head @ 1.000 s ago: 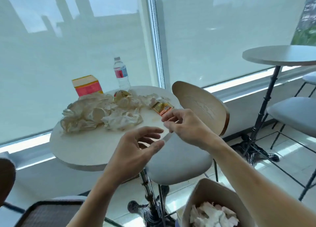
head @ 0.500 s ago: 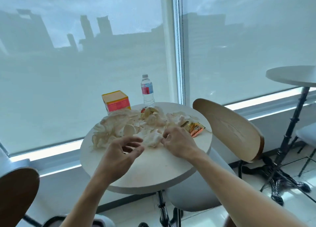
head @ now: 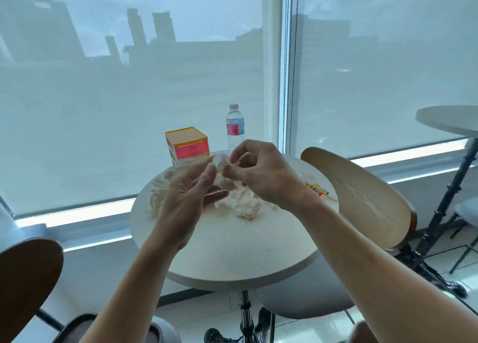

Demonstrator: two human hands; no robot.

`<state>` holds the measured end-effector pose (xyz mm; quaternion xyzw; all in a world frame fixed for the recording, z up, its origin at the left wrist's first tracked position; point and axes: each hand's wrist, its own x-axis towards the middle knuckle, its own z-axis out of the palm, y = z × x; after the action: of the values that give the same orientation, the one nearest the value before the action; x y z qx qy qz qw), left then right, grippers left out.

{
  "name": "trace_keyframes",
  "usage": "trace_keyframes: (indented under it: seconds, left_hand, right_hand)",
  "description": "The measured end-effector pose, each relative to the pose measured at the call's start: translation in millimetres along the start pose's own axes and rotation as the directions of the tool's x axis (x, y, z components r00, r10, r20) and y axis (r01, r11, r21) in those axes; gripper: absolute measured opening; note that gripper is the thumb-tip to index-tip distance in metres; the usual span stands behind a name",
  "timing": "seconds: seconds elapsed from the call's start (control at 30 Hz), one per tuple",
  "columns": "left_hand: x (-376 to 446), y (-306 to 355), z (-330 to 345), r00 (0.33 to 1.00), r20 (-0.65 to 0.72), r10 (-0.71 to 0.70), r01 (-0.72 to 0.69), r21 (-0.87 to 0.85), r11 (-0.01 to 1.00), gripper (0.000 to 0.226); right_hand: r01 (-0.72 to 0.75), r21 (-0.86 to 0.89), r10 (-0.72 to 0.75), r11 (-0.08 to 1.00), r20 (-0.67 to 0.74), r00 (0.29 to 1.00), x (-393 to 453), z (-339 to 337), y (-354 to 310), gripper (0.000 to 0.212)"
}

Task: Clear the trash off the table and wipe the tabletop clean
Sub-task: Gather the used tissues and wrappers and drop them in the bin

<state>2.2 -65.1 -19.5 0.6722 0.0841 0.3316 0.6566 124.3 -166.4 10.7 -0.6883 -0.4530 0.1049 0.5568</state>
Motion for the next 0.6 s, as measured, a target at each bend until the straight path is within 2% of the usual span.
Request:
trace_keyframes:
  seconds: [0.13, 0.17, 0.23, 0.3, 0.37, 0.43, 0.5, 0.6]
  left_hand:
    - [-0.8, 0.5, -5.5, 0.997, -0.083, 0.002, -0.004, -0.032, 0.999, 0.024]
    - [-1.0, -0.4, -8.3, 0.993, -0.114, 0.005, -0.007, -0.023, 1.000, 0.019]
    - [-2.1, -1.9, -13.6, 0.985, -0.174, 0.004, -0.005, -0.007, 1.000, 0.012]
    - [-2.9, -3.8, -17.9, 0.977, -0.215, -0.011, 0.009, -0.011, 1.000, 0.012]
    - [-3.2, -6.2, -21.3, 0.970, -0.240, -0.030, 0.028, -0.013, 1.000, 0.010]
    - [-3.4, -8.8, -23.7, 0.964, -0.262, -0.043, 0.042, -0.009, 0.999, 0.010]
    - [-4.3, -10.4, -24.4, 0.959, -0.278, -0.054, 0.054, -0.010, 0.999, 0.010]
    - [-6.3, -11.1, -24.2, 0.959, -0.278, -0.060, 0.065, 0.007, 0.998, 0.012]
  right_hand:
    - [-0.056, 0.131, 0.037, 0.990, 0.145, 0.989, 2.8, 3.5, 8.1, 0.018]
    - [-0.068, 0.114, 0.048, 0.991, 0.174, 0.984, 3.0, 2.3, 11.2, 0.021]
    - [-0.082, -0.023, 0.085, 0.996, 0.189, 0.978, 3.6, -0.1, 21.0, 0.029]
    - [-0.098, -0.248, 0.143, 0.964, 0.169, 0.975, 4.1, -1.0, 32.1, 0.037]
    - [-0.078, -0.500, 0.188, 0.862, 0.173, 0.967, 2.8, 0.7, 41.7, 0.046]
    - [-0.048, -0.679, 0.251, 0.733, 0.204, 0.946, 0.4, 4.8, 49.1, 0.053]
    - [-0.064, -0.737, 0.315, 0.673, 0.207, 0.926, 0.0, 11.3, 58.2, 0.052]
    - [-0.058, -0.740, 0.263, 0.670, 0.164, 0.951, 1.1, 18.8, 69.0, 0.026]
